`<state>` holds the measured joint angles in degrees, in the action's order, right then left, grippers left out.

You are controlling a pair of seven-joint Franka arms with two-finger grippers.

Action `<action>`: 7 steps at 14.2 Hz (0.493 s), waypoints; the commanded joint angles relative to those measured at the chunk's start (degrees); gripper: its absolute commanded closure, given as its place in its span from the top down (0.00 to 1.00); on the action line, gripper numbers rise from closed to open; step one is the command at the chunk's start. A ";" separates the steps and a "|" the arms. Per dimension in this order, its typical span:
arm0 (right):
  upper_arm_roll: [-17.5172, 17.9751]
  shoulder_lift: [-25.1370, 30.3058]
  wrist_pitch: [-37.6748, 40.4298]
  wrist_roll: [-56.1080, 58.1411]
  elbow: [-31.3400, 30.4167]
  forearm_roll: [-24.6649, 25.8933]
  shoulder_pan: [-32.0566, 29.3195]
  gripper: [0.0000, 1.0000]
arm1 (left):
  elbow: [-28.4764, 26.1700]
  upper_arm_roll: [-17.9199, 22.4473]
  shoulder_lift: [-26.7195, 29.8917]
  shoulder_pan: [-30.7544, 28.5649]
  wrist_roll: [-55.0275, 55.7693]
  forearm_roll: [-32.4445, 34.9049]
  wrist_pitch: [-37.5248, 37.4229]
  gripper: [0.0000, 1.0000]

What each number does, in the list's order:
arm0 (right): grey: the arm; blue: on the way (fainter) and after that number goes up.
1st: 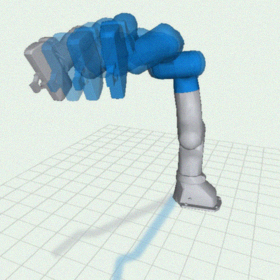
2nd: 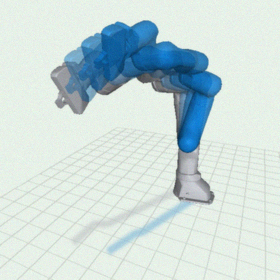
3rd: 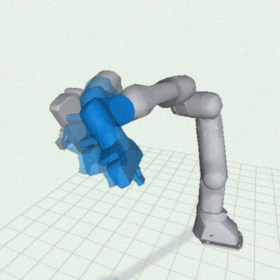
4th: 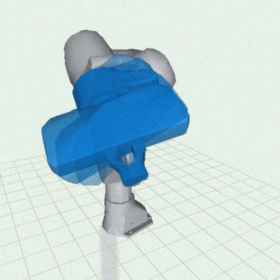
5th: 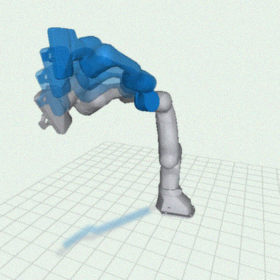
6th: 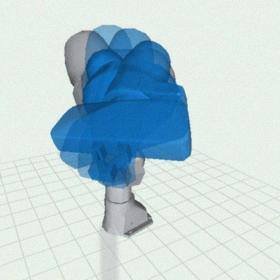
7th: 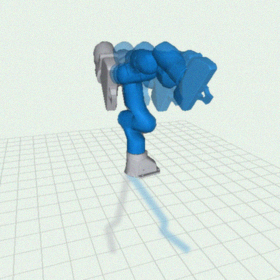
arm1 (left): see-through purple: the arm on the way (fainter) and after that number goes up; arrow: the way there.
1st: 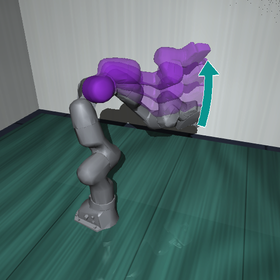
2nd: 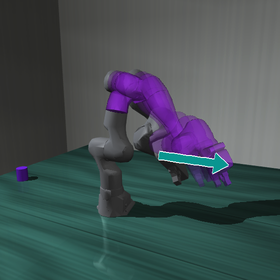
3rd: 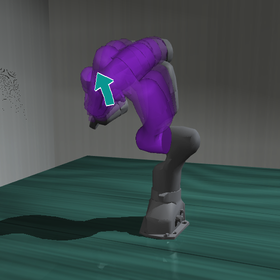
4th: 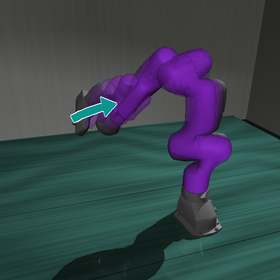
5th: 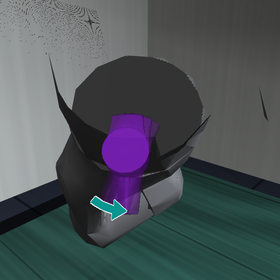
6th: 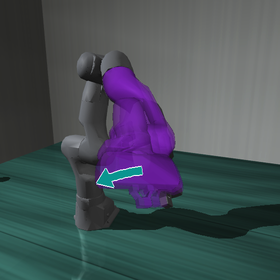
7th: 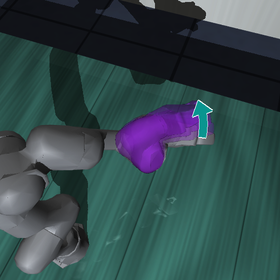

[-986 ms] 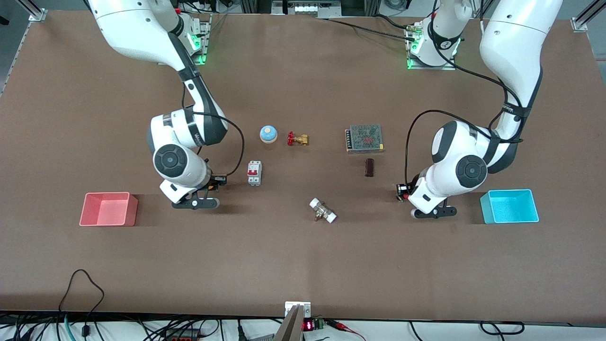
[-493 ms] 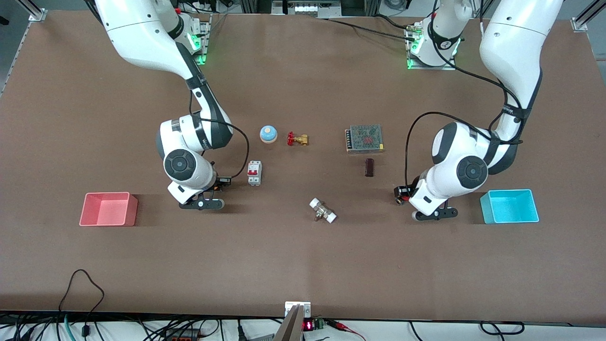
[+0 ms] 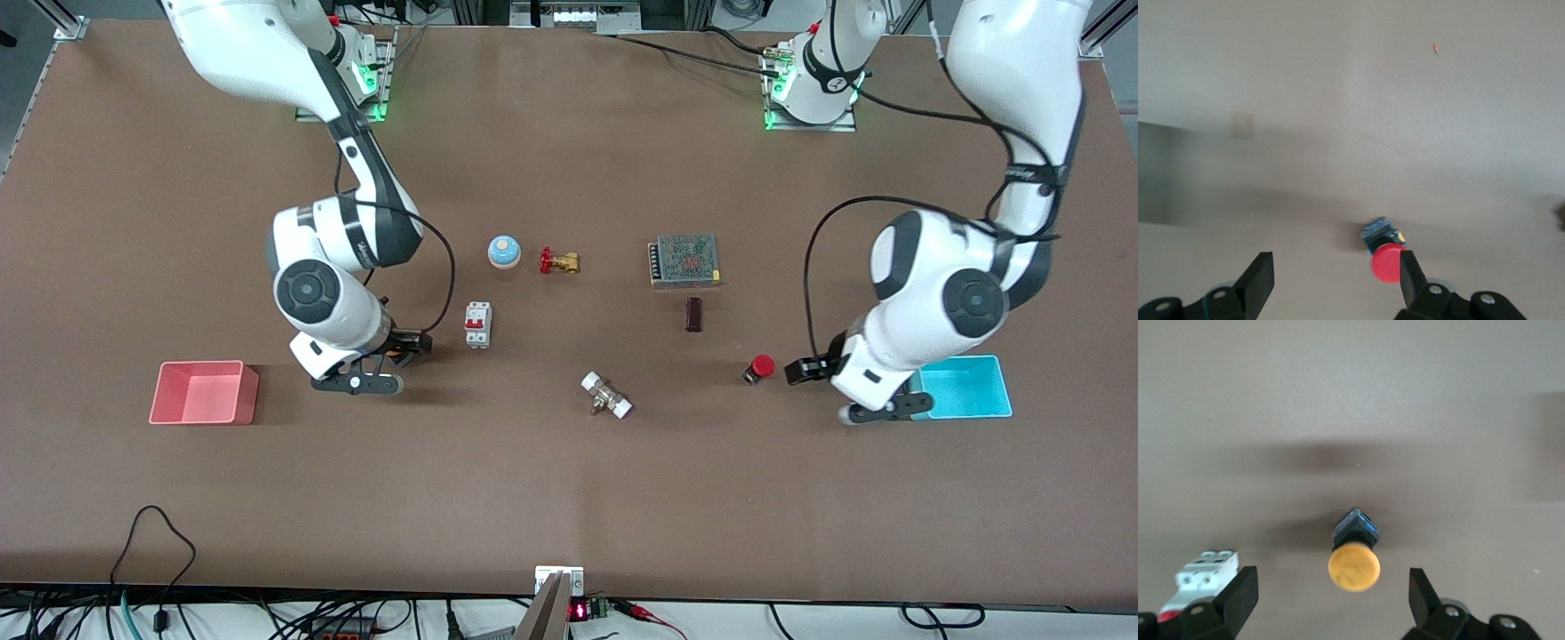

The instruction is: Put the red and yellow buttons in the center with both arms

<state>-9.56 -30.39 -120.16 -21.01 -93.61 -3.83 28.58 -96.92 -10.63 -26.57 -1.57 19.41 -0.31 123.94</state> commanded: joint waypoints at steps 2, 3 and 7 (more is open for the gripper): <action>-0.28 9.10 4.58 -0.18 -0.96 -0.47 -1.58 1.00 | -0.81 0.00 4.50 -2.82 -4.81 0.22 -3.52 0.93; -0.19 11.03 5.54 0.26 -0.62 -0.47 -2.64 1.00 | -0.81 0.00 5.38 -3.17 -5.34 0.22 -4.40 0.94; -0.37 15.00 14.41 1.32 5.52 0.14 -6.86 1.00 | -0.90 0.08 9.24 -4.31 -8.33 0.31 -7.74 0.98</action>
<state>-10.49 -16.62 -110.04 -20.57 -91.20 -3.77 23.95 -96.90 -10.56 -20.49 -5.09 13.75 -0.31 118.40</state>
